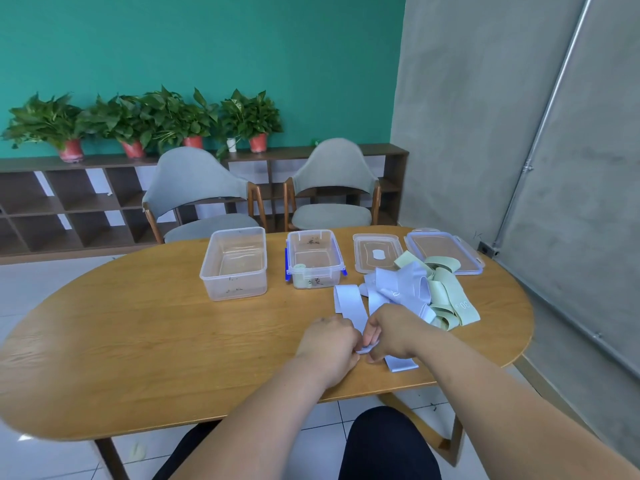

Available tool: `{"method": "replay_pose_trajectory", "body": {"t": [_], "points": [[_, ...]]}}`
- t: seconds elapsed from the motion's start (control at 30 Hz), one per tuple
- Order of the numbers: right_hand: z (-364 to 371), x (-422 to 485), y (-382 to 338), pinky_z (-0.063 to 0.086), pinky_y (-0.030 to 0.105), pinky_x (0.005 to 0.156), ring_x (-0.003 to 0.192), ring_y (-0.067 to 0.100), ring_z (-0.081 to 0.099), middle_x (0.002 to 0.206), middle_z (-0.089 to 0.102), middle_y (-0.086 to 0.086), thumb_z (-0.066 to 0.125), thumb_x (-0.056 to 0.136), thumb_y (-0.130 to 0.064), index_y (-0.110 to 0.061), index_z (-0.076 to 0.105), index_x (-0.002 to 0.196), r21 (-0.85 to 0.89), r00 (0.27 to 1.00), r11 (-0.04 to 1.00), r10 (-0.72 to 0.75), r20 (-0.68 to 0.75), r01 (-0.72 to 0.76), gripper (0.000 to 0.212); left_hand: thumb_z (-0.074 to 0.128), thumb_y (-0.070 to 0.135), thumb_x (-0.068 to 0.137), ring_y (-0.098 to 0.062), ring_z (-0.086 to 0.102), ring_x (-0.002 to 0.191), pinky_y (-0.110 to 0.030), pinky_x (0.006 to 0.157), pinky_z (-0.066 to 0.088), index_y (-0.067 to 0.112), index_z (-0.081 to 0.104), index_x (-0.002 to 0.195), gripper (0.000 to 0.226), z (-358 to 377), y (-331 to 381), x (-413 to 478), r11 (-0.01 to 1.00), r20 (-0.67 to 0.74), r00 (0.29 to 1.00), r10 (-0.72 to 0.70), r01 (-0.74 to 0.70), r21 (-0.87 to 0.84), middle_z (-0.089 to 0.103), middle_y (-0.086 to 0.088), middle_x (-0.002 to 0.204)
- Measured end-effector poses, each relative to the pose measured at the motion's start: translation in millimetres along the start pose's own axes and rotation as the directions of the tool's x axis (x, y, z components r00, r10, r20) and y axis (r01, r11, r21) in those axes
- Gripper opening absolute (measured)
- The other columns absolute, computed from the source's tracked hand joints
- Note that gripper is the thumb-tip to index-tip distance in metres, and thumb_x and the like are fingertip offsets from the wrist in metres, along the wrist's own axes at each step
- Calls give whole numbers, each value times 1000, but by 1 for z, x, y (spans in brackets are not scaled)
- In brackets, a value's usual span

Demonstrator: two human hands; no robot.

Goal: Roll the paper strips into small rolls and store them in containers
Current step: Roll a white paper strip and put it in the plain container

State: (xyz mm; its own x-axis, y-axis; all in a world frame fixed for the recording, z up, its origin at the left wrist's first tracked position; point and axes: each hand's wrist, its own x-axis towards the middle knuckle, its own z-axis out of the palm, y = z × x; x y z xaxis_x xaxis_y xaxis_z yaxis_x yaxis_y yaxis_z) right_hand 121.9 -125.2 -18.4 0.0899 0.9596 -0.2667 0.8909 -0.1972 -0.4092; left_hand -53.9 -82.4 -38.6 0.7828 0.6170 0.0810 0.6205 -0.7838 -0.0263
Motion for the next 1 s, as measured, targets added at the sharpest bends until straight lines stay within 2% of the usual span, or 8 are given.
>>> {"method": "replay_pose_trajectory", "body": {"t": [0.13, 0.27, 0.43, 0.53, 0.63, 0.77, 0.93, 1.0], "points": [[0, 1, -2, 58, 27, 87, 93, 8, 71, 94, 75, -10, 88, 76, -21, -31, 73, 85, -40, 999, 999, -27, -27, 26, 20, 55, 34, 102, -26, 60, 111, -39, 95, 44, 25, 72, 110, 20, 1, -2, -3, 997, -86, 994, -65, 60, -52, 67, 1, 112], [-12, 3, -12, 55, 25, 79, 89, 8, 66, 93, 73, -8, 77, 85, -19, -31, 73, 86, -31, 984, 998, -67, -164, 63, 12, 54, 29, 101, -26, 63, 105, -36, 81, 46, 25, 70, 109, 18, -13, -13, -2, 965, -179, 968, -176, 133, -226, 70, 2, 111], [-41, 6, -34, 44, 13, 64, 74, 5, 62, 86, 72, -9, 81, 87, -23, -28, 76, 91, 107, 926, 975, -147, -348, 195, 9, 63, 31, 99, -17, 67, 91, -35, 77, 56, 31, 67, 101, 5, -39, -40, 6, 821, -212, 908, -360, 201, -535, 73, 10, 96], [-55, 9, -49, 48, 19, 64, 66, 4, 64, 81, 72, -7, 79, 90, -25, -27, 76, 91, 183, 891, 955, -136, -433, 234, 4, 66, 29, 99, -8, 66, 85, -30, 76, 54, 31, 68, 98, 3, -56, -57, 8, 731, -249, 871, -425, 167, -662, 70, 14, 90], [-63, 10, -67, 58, 30, 63, 61, 10, 71, 77, 72, -4, 74, 94, -23, -25, 75, 92, 276, 865, 909, -153, -478, 313, 3, 67, 29, 99, -7, 66, 84, -28, 73, 52, 31, 68, 97, 4, -74, -71, 8, 675, -270, 843, -465, 139, -725, 69, 13, 89], [-73, 13, -93, 63, 36, 64, 62, 16, 73, 78, 72, -2, 74, 95, -22, -25, 76, 94, 309, 810, 854, -196, -553, 418, 4, 69, 29, 98, -13, 70, 82, -37, 77, 59, 30, 68, 97, 2, -92, -90, 6, 592, -290, 807, -515, 89, -801, 71, 9, 89], [-81, 16, -125, 61, 31, 60, 62, 13, 72, 79, 74, -5, 74, 96, -25, -29, 76, 97, 314, 769, 822, -215, -601, 475, 4, 70, 29, 99, -16, 68, 79, -31, 65, 52, 24, 71, 98, 5, -112, -111, -7, 561, -309, 774, -553, 72, -824, 71, 6, 89], [-83, 18, -137, 57, 28, 58, 60, 13, 71, 80, 74, -5, 74, 96, -26, -32, 76, 95, 312, 752, 808, -226, -619, 500, 7, 70, 30, 99, -18, 70, 82, -34, 70, 57, 26, 70, 96, 5, -120, -119, -15, 564, -308, 772, -556, 79, -822, 73, 5, 90]]}}
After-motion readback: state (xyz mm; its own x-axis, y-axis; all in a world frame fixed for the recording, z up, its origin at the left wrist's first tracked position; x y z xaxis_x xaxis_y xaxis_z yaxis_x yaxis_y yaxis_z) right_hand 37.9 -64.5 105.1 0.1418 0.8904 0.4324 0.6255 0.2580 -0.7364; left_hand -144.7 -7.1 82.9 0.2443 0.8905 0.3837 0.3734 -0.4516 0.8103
